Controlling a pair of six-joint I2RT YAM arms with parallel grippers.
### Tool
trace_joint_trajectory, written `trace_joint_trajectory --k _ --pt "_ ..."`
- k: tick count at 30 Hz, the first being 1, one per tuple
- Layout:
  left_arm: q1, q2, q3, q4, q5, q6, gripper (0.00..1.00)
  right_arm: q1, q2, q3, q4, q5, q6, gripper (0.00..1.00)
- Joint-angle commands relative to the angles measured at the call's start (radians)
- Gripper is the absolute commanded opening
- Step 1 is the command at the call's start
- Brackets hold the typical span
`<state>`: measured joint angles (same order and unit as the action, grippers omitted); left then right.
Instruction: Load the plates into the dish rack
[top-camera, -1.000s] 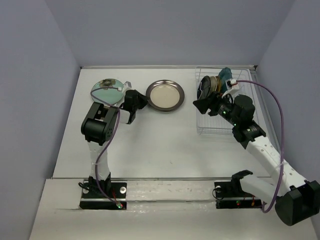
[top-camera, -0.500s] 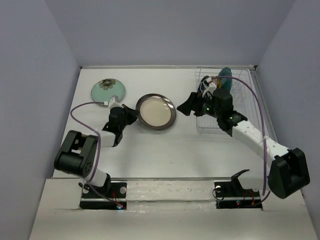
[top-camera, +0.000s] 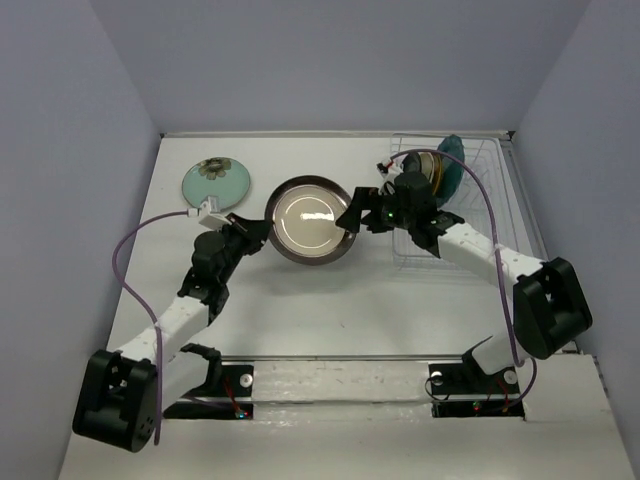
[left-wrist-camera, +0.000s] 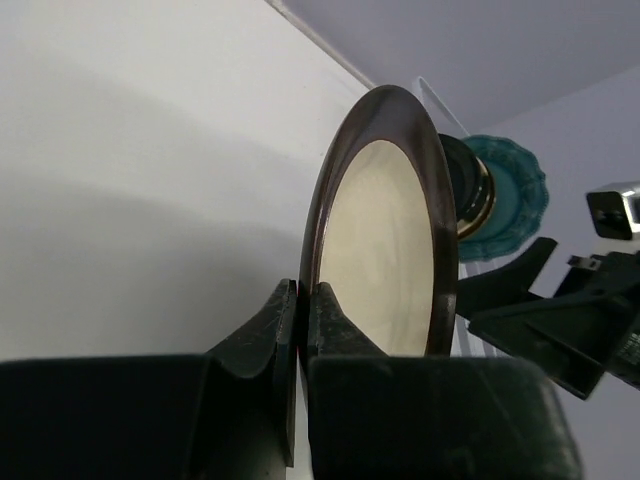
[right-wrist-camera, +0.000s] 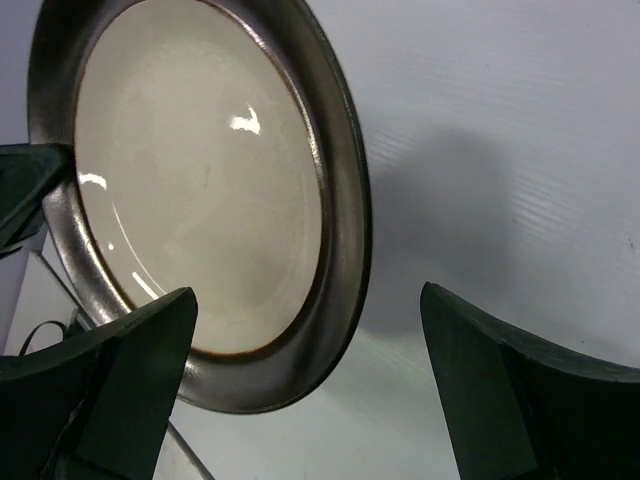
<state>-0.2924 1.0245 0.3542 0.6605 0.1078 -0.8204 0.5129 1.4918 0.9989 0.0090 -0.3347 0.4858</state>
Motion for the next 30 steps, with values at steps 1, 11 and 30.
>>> trace_joint_trajectory --k 1,11,30 --pt "0.001 -0.119 -0.001 0.140 0.087 -0.065 0.06 0.021 0.021 0.061 -0.006 0.005 -0.023 0.99" --pt "0.002 -0.224 0.055 0.076 0.174 -0.083 0.06 0.021 0.013 -0.012 0.175 -0.303 0.063 0.53" --pt "0.002 -0.452 0.307 -0.498 0.217 0.237 0.99 -0.036 -0.429 0.110 0.002 0.167 -0.010 0.07"
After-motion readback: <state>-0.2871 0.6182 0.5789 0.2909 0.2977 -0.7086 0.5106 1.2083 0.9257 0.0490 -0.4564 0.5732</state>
